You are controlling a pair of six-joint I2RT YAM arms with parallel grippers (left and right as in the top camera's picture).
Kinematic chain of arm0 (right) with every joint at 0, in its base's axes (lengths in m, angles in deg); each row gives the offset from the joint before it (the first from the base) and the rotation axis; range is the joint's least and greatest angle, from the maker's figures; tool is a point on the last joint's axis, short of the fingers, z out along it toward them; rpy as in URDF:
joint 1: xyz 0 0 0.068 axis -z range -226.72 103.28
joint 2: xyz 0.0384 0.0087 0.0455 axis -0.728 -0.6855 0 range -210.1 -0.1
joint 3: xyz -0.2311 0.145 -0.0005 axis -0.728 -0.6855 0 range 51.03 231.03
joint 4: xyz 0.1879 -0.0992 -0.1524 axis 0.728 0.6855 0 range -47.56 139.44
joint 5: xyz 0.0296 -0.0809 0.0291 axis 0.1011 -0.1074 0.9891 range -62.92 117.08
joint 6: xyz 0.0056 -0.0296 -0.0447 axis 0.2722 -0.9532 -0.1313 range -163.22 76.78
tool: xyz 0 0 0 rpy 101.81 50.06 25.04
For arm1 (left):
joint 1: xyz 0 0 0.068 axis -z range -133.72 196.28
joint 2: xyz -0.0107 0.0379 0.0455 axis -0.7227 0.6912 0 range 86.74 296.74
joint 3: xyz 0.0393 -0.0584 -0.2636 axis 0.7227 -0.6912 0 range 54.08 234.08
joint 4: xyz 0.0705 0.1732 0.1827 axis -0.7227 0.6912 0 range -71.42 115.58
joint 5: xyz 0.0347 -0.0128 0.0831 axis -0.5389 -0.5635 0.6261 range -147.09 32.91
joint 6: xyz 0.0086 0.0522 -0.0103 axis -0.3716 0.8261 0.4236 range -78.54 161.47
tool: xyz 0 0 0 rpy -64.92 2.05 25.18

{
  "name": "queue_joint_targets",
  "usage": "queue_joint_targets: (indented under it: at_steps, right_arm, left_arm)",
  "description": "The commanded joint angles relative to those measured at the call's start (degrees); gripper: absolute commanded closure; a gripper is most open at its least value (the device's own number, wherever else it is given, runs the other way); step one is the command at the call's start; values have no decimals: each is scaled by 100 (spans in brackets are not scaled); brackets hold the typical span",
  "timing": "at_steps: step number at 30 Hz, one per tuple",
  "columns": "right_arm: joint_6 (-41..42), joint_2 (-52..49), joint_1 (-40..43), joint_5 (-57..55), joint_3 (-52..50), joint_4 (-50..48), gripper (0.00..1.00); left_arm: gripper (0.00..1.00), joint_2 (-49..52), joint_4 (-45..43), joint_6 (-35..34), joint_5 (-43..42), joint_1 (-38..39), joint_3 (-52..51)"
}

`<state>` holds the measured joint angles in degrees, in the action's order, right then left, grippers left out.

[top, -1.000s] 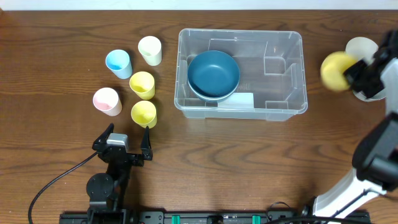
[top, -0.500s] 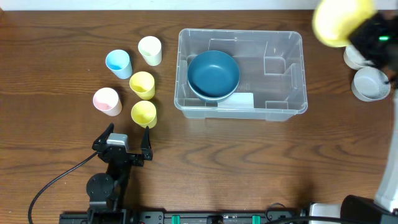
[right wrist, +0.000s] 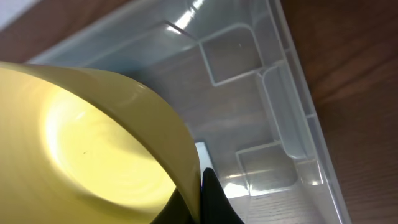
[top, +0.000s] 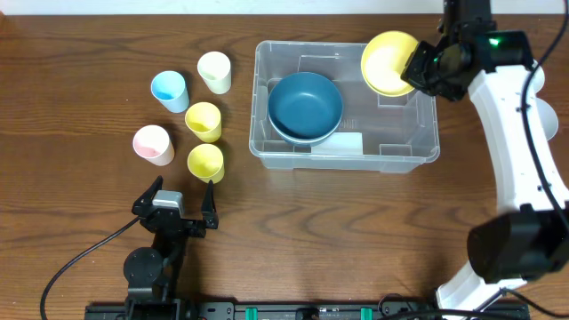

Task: Pack container
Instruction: 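Lift the yellow bowl with the right gripper and lower it into the bin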

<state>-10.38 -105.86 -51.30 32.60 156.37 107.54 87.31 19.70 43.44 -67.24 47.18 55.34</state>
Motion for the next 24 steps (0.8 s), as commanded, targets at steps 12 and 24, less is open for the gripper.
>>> queue_joint_targets:
  at_steps: [12, 24]
  right_arm:
    - [-9, -879, -72, -101, -13, 76, 99]
    - [96, -1440, -72, -55, -13, -105, 97]
  left_arm:
    - [2, -35, 186, 79, -83, -24, -103]
    - [2, -35, 186, 79, -83, -24, -103]
